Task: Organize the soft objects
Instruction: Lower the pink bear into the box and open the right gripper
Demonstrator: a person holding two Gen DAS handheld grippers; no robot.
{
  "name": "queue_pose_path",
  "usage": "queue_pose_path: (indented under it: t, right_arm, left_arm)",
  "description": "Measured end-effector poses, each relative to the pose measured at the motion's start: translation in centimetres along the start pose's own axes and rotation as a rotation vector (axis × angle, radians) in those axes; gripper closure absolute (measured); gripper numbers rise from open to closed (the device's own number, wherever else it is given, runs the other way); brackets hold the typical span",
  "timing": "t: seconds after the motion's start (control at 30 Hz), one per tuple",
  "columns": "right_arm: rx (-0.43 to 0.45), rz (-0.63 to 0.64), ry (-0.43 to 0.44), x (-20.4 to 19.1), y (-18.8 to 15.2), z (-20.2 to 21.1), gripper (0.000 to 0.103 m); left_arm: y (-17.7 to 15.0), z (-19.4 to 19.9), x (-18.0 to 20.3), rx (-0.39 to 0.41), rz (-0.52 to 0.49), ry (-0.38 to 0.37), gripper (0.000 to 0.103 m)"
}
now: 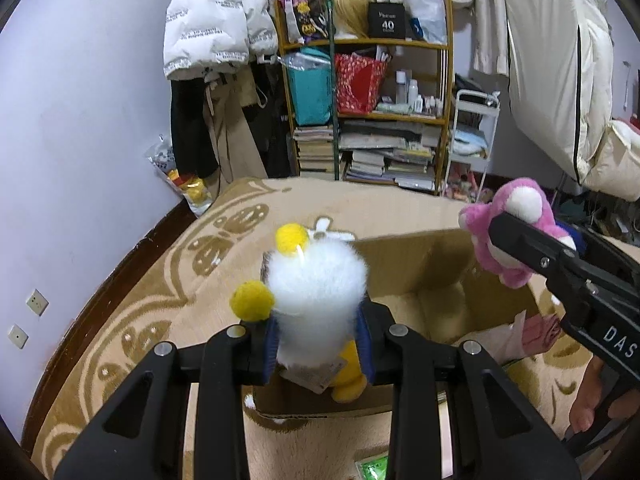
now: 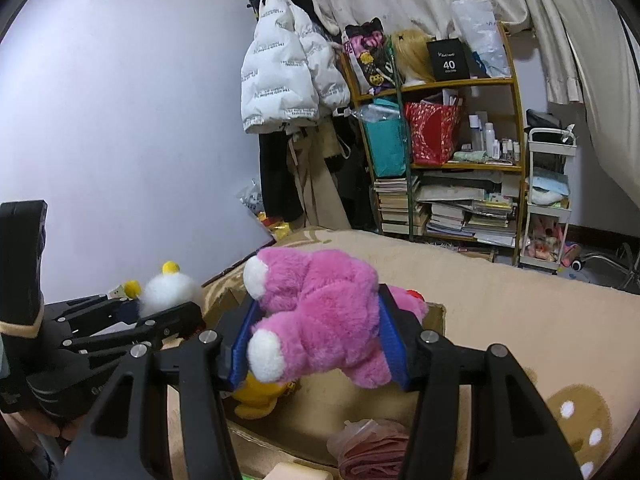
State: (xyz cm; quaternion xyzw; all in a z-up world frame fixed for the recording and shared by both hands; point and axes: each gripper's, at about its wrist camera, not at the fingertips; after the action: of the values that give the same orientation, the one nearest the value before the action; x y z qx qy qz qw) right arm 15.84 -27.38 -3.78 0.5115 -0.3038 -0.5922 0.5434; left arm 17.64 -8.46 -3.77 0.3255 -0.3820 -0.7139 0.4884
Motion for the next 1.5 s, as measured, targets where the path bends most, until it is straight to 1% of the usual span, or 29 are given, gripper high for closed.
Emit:
queue_pose_path:
  t: [0.17, 0.5, 0.8, 0.87, 0.93, 1.0, 1.07, 1.1, 1.17, 1.33, 1.4, 1.43, 1.47, 1.5]
  right_arm:
    - [-0.027, -0.002, -0.002, 0.2, -0.5, -0.6, 0.044]
    - [-0.099, -0.023, -0.011, 0.6, -1.4, -1.8, 0.042]
    - [-0.154, -0.047, -0.009, 1.0, -2.3, -2.4, 0.039]
    - [-0.165, -0.05, -0.011, 1.0, -2.6, -2.5, 0.036]
    - [-0.175, -0.054, -0.012, 1.1, -2.8, -2.7, 0.036]
    - [-0.183, -0.054, -0.011, 1.1, -2.9, -2.7, 0.036]
    - [-0.185, -0.056, -0.011, 1.0, -3.0, -2.7, 0.036]
    - [-0.185, -0.056, -0.011, 1.0, -3.0, -2.7, 0.036]
    - [-0.186, -0.057, -0.011, 0.9, -3.0, -2.7, 0.036]
    - [-0.185, -0.058, -0.014, 0.9, -3.0, -2.7, 0.035]
    - [-0.181, -0.062, -0.017, 0.9, -3.0, -2.5, 0.034]
    - [-0.175, -0.064, -0.017, 0.8, -3.0, -2.3, 0.031]
    - [-0.164, -0.068, -0.016, 0.8, -2.9, -2.1, 0.026]
    - [-0.157, -0.069, -0.015, 0.8, -2.8, -1.9, 0.025]
  left_arm:
    - [-1.0, -1.0, 0.5, -0.045, -0.013, -0.005, 0.072]
    - [-1.9, -2.0, 0.4, -0.094, -0.023, 0.002, 0.072]
    - [-2.2, -2.2, 0.2, -0.115, -0.026, 0.014, 0.072]
    - [-2.2, -2.3, 0.0, -0.122, -0.021, 0.015, 0.071]
    - [-2.3, -2.3, -0.2, -0.131, -0.017, 0.019, 0.07]
    - [-2.4, -2.4, -0.4, -0.138, -0.013, 0.022, 0.067]
    - [-2.4, -2.3, -0.5, -0.141, -0.008, 0.028, 0.06]
    - [-2.4, -2.3, -0.6, -0.139, -0.007, 0.032, 0.058]
    - [-2.3, -2.0, -0.6, -0.132, -0.008, 0.039, 0.052]
    - [-2.2, -1.0, -0.4, -0.111, -0.038, 0.054, 0.047]
    - [-2.1, -0.7, -0.5, -0.11, -0.04, 0.058, 0.043]
    - [-2.1, -0.5, -0.6, -0.111, -0.037, 0.061, 0.039]
    - [-2.2, -0.4, -0.7, -0.11, -0.034, 0.061, 0.037]
    - [-2.2, -0.2, -0.7, -0.108, -0.033, 0.062, 0.037]
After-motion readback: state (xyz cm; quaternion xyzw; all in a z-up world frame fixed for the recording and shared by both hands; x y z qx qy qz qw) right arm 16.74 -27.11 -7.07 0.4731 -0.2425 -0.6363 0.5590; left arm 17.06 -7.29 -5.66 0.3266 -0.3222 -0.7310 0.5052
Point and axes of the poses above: each gripper's, at about its wrist camera, not at the fingertips, and z roughly against the way its jaws point, x to its right, y to its top, and after that the axes turned 10 degrees about x, right-handed
